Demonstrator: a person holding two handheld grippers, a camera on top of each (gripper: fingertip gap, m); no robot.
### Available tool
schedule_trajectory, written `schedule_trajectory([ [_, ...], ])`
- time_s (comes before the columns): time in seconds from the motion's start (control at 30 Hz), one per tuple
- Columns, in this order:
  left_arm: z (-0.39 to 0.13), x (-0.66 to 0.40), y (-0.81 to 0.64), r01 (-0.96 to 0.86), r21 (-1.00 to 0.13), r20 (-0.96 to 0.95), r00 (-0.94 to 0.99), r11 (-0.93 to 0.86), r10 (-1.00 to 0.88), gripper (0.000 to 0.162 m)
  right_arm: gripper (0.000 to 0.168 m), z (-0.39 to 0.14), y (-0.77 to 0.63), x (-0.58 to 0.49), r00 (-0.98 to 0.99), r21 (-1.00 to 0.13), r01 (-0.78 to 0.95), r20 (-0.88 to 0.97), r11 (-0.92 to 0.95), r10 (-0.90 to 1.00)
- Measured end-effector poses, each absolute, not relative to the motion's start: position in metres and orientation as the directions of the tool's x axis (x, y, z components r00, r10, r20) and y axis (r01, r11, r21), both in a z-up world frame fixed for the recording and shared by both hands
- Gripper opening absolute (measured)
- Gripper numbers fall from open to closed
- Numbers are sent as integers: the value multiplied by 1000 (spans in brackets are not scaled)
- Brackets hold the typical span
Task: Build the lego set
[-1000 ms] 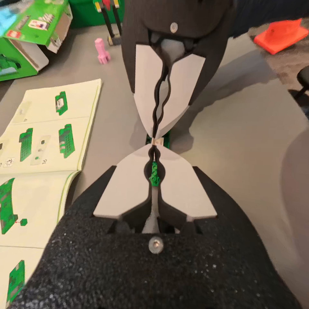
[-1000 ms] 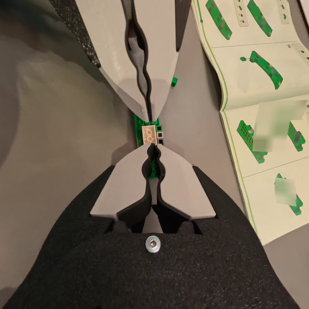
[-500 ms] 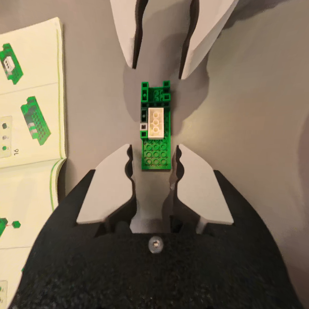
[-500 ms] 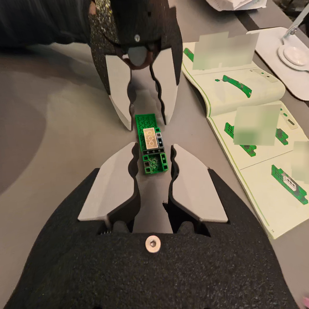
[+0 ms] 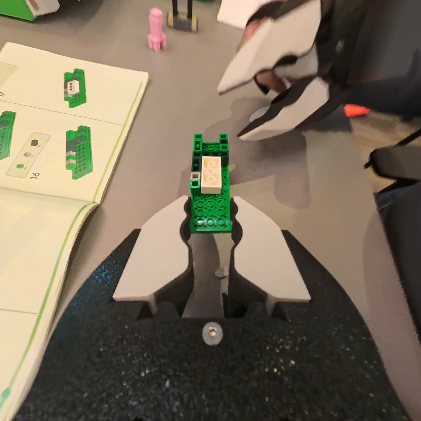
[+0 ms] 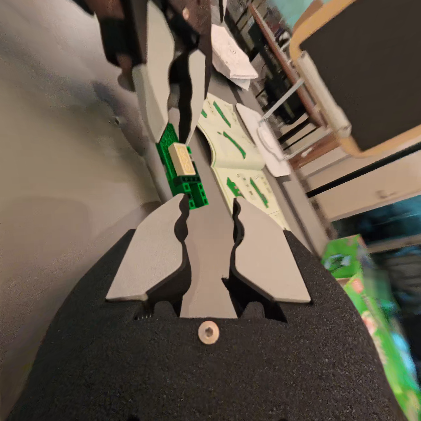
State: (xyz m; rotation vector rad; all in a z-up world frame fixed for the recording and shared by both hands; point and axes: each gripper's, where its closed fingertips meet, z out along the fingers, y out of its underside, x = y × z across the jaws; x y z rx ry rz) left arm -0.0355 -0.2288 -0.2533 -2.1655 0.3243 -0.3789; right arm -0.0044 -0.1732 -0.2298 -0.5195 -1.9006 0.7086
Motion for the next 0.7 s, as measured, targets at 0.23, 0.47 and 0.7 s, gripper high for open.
schedule_trajectory([
  [0.23, -212, -29, -254, 158, -896, 357, 812, -415, -461, 32, 33, -206, -194, 3, -438, -692, -215, 699, 689, 565],
  [0.47, -181, -15, -273, 265, -889, 448, 673, -374, -589, 32, 26, -164, -228, 21, -550, -759, -404, 648, 511, 527],
  [0.7, -174, -3, -271, 275, -881, 468, 625, -386, -624, 32, 12, -158, -233, 20, -537, -730, -453, 682, 512, 497],
])
